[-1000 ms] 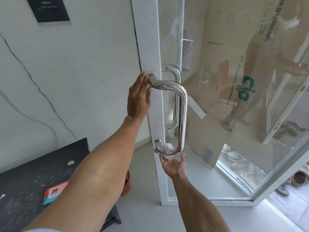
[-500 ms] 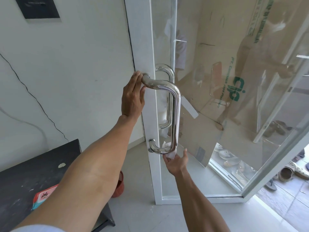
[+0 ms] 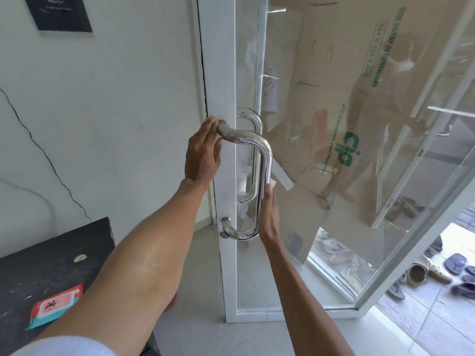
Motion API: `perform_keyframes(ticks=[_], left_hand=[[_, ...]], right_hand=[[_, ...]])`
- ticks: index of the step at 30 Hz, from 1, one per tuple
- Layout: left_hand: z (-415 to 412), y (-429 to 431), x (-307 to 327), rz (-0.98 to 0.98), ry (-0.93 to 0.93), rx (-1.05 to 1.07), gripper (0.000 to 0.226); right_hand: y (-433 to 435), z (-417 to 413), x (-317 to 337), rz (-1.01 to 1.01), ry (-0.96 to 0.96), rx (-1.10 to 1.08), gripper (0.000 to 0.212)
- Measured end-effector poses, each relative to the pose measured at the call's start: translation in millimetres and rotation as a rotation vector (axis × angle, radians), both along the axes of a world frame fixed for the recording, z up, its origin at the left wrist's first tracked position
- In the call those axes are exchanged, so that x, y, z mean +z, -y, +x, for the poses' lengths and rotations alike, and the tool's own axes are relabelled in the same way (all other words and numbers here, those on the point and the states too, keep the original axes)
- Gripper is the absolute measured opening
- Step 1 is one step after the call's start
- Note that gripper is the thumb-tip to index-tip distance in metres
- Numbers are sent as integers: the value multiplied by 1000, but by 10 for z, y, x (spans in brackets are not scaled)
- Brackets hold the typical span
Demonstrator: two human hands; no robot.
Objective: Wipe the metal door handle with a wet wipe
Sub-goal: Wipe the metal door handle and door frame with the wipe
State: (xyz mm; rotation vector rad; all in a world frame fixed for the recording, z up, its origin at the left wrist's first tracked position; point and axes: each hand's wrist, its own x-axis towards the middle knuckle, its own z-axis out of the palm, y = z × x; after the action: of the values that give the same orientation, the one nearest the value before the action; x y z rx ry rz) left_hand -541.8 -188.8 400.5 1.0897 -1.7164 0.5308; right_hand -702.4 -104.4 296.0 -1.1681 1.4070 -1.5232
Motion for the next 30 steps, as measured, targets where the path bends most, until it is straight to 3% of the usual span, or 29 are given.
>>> perform_keyframes(ticks=[3,8,12,18,24,30], left_hand=[[7,-27,47,19,14,13,41],[8,-89,143,36,51,31,43],[20,-109,198,73,70,42,46],[19,-132,235,78,84,51,47],[24,-150,210,80,83,57,48],[25,-150,208,81,73,49,47]], right_hand=[[-160,87,49,-157,-306,7,71],[-267,30,-542,-200,-1049,-95,84],[-260,-143,-853,-110,-1344,-125,88],[-165,-264,-516,-246,-1375,-169,83],[35,-95,271,-375,-1131,-204,74],[-89,42,-283,-325,-963,-151,77]])
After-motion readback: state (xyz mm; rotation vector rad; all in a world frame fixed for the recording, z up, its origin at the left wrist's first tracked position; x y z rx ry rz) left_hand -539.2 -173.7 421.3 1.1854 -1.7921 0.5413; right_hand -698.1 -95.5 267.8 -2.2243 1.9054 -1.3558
